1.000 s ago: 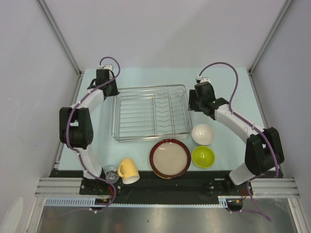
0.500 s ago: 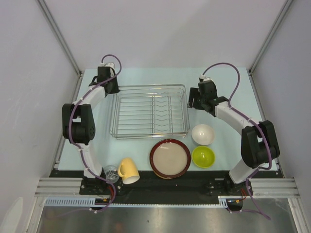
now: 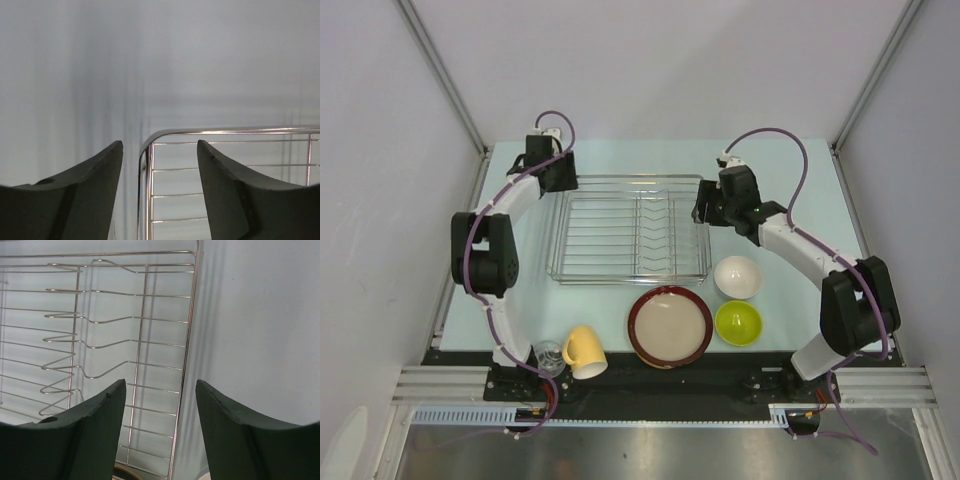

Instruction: Load the mixed dishes into the dish rack

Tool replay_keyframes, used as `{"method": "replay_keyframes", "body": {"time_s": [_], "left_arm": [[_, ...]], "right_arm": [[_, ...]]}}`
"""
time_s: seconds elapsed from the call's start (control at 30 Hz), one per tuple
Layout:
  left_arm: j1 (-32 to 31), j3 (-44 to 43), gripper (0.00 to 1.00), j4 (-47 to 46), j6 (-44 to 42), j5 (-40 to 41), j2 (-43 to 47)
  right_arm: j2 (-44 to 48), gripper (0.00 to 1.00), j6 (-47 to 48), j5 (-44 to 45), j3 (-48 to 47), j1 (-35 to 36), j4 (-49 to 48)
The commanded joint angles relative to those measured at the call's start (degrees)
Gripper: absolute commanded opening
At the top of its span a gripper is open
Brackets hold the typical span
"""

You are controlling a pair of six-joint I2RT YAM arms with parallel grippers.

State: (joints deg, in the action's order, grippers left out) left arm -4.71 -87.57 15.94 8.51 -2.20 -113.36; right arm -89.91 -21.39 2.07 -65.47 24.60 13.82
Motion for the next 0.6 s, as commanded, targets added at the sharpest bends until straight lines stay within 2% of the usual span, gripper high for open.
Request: {"method": "replay_keyframes", "body": {"time_s": [0.0, 0.1, 0.23, 0.3, 0.43, 0.53, 0.57], "left_arm": [[-0.56, -1.73, 0.71, 1.98, -0.43, -1.84, 6.13], [-0.56, -1.29, 0.79, 3.74, -1.57, -1.94, 8.41], [-0.56, 1.94, 0.80, 8.13, -4.02, -2.02, 12.28], [-0.56, 5.02, 0.79, 9.19, -5.78, -3.25, 15.61], [-0.56, 16.43, 0.74, 9.63, -8.33, -3.61, 21.94], [-0.48, 21.63, 0.68, 9.37, -10.62, -3.43, 23.62], [-0.56, 22.43, 0.65, 9.28, -10.80, -3.43, 23.54]], "right_arm": [[-2.54, 0.60, -0.32, 0.66, -0.53, 0.10, -1.34], [-4.57, 0.53, 0.03, 1.36, -0.53, 0.18, -0.99], [-5.54, 0.51, 0.12, 1.45, -0.53, 0.36, -0.99], [-5.63, 0.50, -0.15, 1.54, -0.53, 0.45, -0.64], [-5.19, 0.49, -0.32, 2.06, -0.45, 1.15, 0.67], [-5.01, 0.43, 0.12, 2.42, -0.53, 1.42, 0.42], [-5.10, 0.37, 0.12, 2.42, -0.53, 1.42, 0.24]]}}
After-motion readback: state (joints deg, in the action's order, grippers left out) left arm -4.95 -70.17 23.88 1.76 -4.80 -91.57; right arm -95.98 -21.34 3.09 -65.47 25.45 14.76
